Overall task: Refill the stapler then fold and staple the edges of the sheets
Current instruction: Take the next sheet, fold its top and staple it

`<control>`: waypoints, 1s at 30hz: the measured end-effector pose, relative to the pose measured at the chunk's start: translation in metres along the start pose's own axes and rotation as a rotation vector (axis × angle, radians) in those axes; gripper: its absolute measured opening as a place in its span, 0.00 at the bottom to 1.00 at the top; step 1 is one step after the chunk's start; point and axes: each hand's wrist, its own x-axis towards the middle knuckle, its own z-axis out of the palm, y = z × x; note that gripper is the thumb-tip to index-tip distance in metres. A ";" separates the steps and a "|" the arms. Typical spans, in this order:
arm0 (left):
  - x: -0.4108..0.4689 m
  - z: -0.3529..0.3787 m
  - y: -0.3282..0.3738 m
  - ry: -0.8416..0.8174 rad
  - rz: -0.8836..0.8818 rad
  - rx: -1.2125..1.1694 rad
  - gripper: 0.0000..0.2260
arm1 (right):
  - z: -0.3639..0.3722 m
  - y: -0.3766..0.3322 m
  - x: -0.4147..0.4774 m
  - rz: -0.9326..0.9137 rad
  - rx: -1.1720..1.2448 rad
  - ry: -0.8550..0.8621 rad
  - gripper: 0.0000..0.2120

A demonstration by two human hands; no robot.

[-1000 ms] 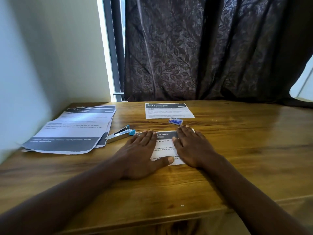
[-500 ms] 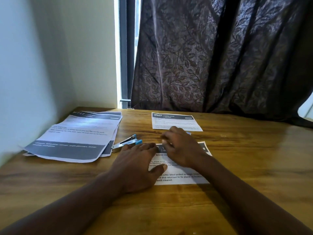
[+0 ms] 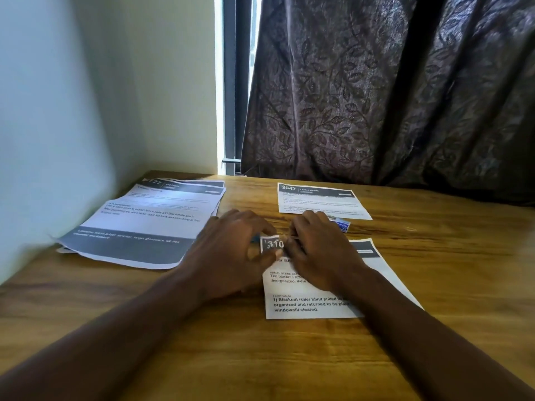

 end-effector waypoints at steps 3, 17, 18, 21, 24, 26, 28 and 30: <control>0.000 -0.008 -0.006 0.015 -0.082 0.092 0.24 | 0.000 -0.001 -0.001 0.000 0.020 0.010 0.09; 0.000 -0.005 -0.024 0.027 -0.253 0.090 0.16 | -0.005 0.004 -0.004 0.025 0.131 0.073 0.18; 0.000 -0.005 -0.024 0.059 -0.239 0.055 0.16 | -0.006 0.004 -0.005 0.024 0.170 0.111 0.16; 0.002 -0.006 -0.023 0.117 -0.217 -0.155 0.12 | -0.008 0.007 -0.005 0.065 0.342 0.214 0.11; 0.004 -0.004 -0.022 0.110 -0.212 -0.375 0.11 | -0.009 0.008 -0.003 0.116 0.498 0.256 0.16; 0.004 -0.001 -0.022 0.078 -0.187 -0.443 0.12 | -0.009 0.008 -0.002 0.135 0.547 0.249 0.20; 0.003 0.000 -0.022 0.018 -0.178 -0.522 0.10 | -0.008 0.007 -0.001 0.131 0.552 0.257 0.19; 0.003 0.000 -0.021 -0.012 -0.194 -0.594 0.09 | -0.007 0.008 -0.002 0.103 0.524 0.278 0.14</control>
